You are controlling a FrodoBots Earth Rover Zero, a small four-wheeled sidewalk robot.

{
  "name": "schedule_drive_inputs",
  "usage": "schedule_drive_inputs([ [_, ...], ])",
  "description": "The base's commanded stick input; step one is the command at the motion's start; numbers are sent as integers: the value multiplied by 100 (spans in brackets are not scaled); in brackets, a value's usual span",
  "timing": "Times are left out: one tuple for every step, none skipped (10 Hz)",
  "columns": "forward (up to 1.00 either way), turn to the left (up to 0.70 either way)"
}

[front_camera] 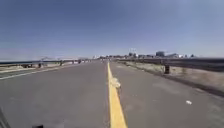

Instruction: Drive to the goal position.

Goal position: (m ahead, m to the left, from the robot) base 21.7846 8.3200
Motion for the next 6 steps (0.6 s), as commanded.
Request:
schedule_drive_inputs([
  [85,0],
  [85,0],
  [85,0],
  [85,0],
  [85,0],
  [85,0],
])
